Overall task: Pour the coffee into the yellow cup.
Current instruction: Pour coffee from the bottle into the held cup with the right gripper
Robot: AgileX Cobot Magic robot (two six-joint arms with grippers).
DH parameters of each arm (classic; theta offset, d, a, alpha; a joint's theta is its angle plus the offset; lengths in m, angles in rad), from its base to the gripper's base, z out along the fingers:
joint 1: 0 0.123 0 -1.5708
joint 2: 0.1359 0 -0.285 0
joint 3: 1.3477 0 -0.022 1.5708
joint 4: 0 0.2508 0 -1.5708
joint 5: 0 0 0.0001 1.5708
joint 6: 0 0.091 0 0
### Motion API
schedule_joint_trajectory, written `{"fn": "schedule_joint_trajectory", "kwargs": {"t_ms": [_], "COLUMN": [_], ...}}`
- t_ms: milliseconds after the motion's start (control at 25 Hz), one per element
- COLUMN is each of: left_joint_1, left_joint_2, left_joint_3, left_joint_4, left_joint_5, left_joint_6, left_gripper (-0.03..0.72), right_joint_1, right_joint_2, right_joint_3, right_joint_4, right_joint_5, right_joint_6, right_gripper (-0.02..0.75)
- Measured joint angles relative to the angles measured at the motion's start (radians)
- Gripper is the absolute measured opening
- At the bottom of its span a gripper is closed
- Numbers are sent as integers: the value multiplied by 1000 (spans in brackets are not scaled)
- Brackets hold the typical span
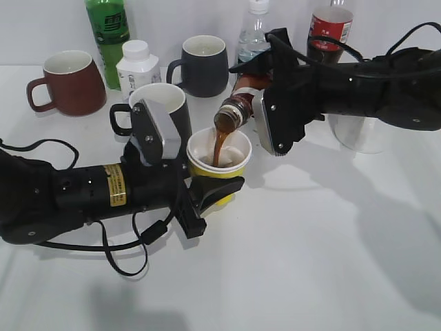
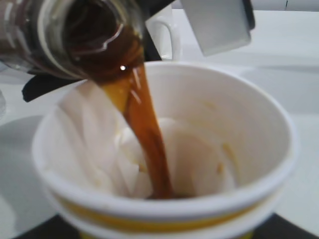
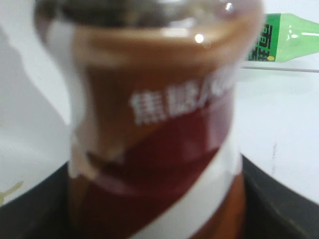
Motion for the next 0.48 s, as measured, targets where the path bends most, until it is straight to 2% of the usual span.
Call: {"fn": "schedule_joint_trajectory", "kwargs": {"t_ms": [480], "left_joint_1": [0], "left_joint_2": [0], "left_joint_3": [0], "left_joint_4": [1], "left_joint_5": [6], "left_joint_6": [0], "left_gripper": [342], "right_joint_1": [0], "right_joint_2": [-2], "right_joint_3": [0], "right_joint_4": [1], "right_joint_5": [0], "right_joint_6": [-39], "right_gripper": [501]}}
